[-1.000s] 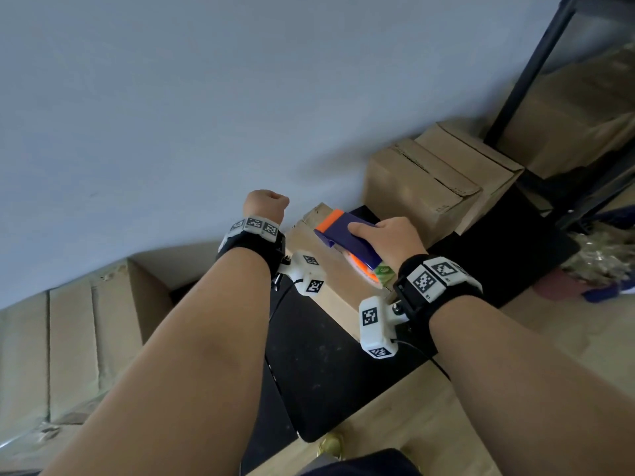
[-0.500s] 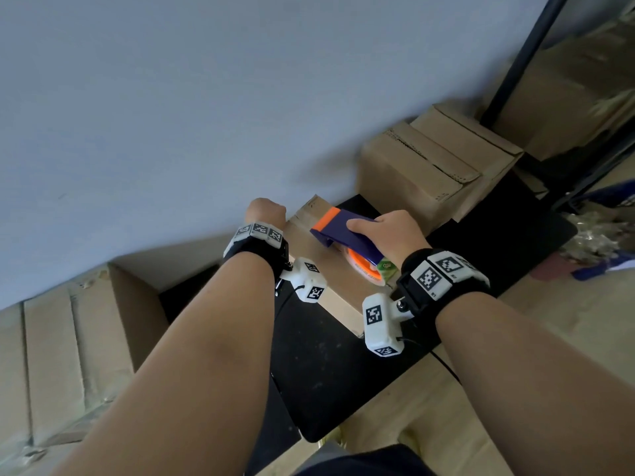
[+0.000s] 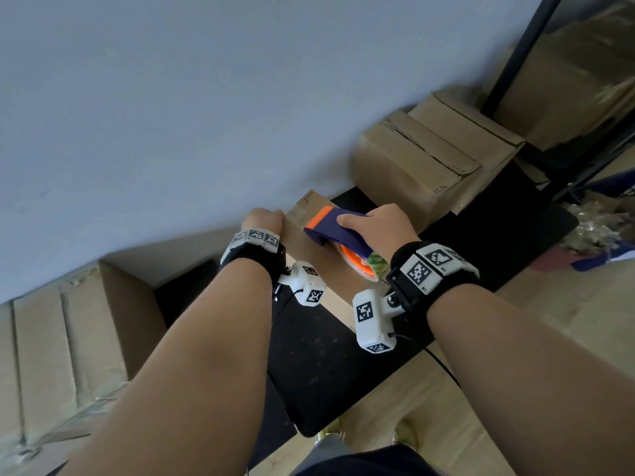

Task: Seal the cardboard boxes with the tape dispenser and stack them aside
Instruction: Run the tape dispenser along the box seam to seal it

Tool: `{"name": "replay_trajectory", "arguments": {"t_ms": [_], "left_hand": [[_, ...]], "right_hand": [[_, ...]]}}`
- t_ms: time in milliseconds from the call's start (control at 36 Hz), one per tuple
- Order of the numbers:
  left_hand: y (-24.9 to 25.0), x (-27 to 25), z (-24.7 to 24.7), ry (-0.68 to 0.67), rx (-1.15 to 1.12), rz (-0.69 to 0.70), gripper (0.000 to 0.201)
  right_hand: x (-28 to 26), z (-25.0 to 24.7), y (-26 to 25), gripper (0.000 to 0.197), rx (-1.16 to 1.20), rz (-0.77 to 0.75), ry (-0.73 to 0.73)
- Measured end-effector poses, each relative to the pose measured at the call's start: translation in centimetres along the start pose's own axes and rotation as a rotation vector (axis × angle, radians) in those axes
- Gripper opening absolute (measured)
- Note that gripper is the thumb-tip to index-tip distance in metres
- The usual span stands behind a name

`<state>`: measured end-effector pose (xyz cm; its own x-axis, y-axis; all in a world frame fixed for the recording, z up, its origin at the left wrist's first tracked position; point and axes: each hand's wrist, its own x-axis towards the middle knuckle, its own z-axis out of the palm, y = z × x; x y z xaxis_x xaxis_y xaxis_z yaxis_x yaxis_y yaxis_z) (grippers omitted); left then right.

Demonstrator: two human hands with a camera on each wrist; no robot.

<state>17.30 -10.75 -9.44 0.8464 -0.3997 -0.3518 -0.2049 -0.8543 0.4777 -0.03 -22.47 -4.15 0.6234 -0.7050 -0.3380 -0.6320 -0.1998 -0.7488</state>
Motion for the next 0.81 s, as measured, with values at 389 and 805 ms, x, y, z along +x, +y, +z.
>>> {"name": "replay_trajectory", "arguments": {"t_ms": [389, 805], "left_hand": [[0.0, -2.9, 2.1, 0.105, 0.338, 0.344, 0.055], [1.5, -4.7, 2.3, -0.007, 0.587, 0.192, 0.078]], "right_hand": [[-0.1, -1.1, -0.3, 0.047, 0.062, 0.017, -0.107], [-2.8, -5.4, 3.2, 0.037, -0.037, 0.057, -0.141]]}}
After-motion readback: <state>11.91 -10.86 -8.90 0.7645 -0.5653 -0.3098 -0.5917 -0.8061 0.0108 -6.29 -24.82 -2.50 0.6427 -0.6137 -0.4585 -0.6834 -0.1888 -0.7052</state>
